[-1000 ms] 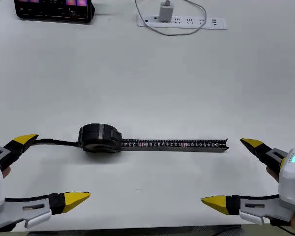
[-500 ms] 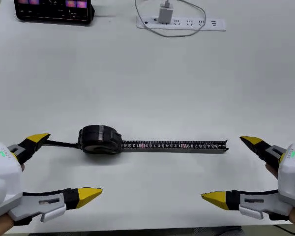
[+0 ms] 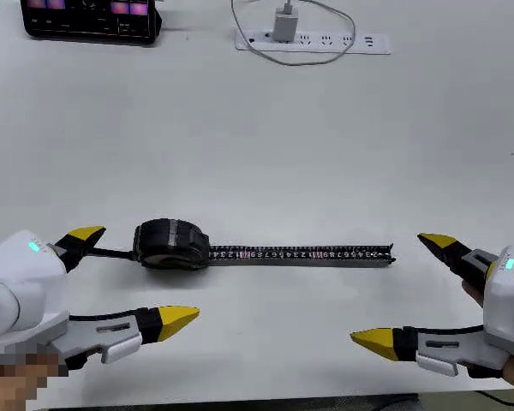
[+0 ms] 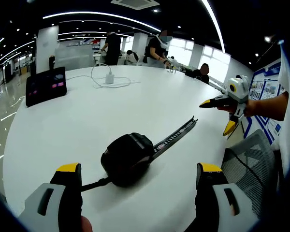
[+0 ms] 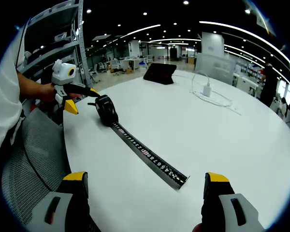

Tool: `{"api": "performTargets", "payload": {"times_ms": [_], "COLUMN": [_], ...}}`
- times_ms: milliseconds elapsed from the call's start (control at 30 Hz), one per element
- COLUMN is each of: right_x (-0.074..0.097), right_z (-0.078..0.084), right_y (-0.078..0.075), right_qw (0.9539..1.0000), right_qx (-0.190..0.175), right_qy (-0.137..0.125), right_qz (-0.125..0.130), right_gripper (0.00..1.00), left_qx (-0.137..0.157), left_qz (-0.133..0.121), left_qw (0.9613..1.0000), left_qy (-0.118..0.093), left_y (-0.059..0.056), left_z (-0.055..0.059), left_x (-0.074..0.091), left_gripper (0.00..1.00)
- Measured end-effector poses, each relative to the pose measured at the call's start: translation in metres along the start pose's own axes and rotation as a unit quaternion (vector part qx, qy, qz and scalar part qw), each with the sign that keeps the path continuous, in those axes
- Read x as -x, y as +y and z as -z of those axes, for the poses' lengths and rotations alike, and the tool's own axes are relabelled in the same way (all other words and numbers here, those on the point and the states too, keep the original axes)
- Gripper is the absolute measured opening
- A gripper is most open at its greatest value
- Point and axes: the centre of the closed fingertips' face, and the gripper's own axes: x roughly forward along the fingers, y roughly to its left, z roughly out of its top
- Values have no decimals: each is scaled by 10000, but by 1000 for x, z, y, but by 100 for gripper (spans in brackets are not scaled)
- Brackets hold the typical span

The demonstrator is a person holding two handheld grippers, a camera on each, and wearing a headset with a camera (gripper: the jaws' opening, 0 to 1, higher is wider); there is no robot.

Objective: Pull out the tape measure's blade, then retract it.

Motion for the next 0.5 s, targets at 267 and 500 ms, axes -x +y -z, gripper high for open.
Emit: {"api": "performTargets", "payload": {"times_ms": [267, 500], "right_x": [0, 0], "right_z": [-2, -2], "right_y": [-3, -5], "right_qw": [10000, 10000], "right_qx": [0, 8], "right_qy": [-12, 5], "right_qz": [4, 12], "right_gripper": [99, 99], "left_qx": [292, 460], "left_qz": [-78, -100], "left_qw": [9995, 9989], "left_qy": [-13, -43], "left_y": [-3, -9], "left_z": [-1, -1], "left_x": [-8, -15], "left_gripper": [94, 94]}}
